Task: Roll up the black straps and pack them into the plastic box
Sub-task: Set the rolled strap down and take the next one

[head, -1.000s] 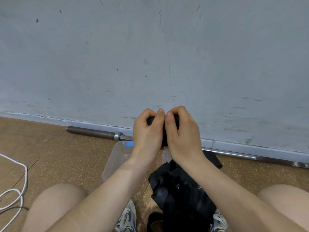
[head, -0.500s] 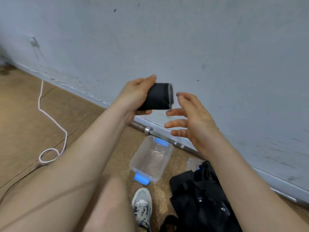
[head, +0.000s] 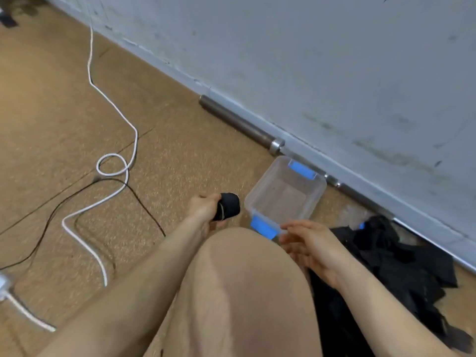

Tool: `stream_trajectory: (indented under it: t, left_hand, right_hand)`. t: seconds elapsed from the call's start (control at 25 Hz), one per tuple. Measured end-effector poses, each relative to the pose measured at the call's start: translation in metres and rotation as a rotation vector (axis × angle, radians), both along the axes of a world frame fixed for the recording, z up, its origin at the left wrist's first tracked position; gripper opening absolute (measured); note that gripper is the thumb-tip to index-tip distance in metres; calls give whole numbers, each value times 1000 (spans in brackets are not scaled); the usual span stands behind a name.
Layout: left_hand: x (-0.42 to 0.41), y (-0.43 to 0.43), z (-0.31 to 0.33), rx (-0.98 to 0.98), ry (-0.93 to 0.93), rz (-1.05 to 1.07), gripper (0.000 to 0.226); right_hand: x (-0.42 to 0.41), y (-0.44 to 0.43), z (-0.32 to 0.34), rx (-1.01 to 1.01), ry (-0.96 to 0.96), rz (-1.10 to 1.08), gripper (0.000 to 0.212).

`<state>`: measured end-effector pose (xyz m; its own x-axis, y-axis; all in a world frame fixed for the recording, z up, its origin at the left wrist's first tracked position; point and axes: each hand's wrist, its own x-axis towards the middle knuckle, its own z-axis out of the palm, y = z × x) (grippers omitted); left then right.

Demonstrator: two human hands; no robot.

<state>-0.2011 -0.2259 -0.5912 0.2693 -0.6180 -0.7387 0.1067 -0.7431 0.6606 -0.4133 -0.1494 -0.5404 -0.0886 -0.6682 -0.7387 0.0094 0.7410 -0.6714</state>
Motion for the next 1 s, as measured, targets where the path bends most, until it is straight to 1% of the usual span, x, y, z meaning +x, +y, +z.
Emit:
stream_trajectory:
  t: [0.08, 0.16, 0.24, 0.28, 0.36, 0.44, 0.48, 0.56, 0.64, 0.68, 0.72, 0.8, 0.84, 0.88, 0.96, 1.0]
  left_hand:
    - [-5, -12, -28, -39, -25, 45, 23]
    - [-15, -28, -45, -108, -5, 89, 15]
    - [-27, -35, -49, -160, 33, 42, 16]
    - [-35, -35, -49, -168, 46, -48, 18]
    - [-55, -29, -50, -129, 68, -344, 20]
    - [-79, -19, -55, -78, 85, -641, 20]
    - [-91, -15, -58, -64, 91, -747, 21]
    - [-119, -8, -67, -52, 95, -920, 22]
    - [-146, -2, -78, -78, 68, -1095, 21]
    - [-158, 1, -84, -106, 52, -1182, 18]
    - [-174, 5, -90, -145, 45, -1264, 18]
    - [-201, 13, -105, -248, 3, -1401, 29]
    - [-215, 17, -114, -302, -45, -1465, 42]
    - [-227, 20, -122, -353, -82, -1511, 61]
    - [-254, 26, -142, -330, -66, -1530, 95]
    - [-265, 30, -149, -285, -62, -1527, 105]
  right_hand:
    - [-4, 11, -28, 85, 6, -42, 20]
    - [-16, 19, -47, 138, 27, -100, 20]
    - [-32, 25, -57, 159, 41, -141, 20]
    - [-39, 26, -60, 164, 49, -152, 20]
    - [-54, 28, -67, 169, 89, -172, 20]
    - [-68, 29, -75, 182, 182, -157, 21]
    - [-76, 30, -80, 178, 268, -124, 25]
    - [-101, 33, -96, 149, 512, 18, 46]
    - [-126, 38, -112, 173, 782, 250, 73]
    - [-138, 40, -119, 208, 872, 326, 86]
    - [-152, 45, -125, 260, 912, 351, 98]
    - [-177, 55, -135, 385, 908, 330, 114]
    - [-192, 61, -140, 447, 887, 312, 120]
    - [-205, 64, -146, 481, 866, 287, 125]
    - [-226, 75, -161, 466, 827, 212, 129]
    - [-230, 80, -169, 421, 833, 194, 127]
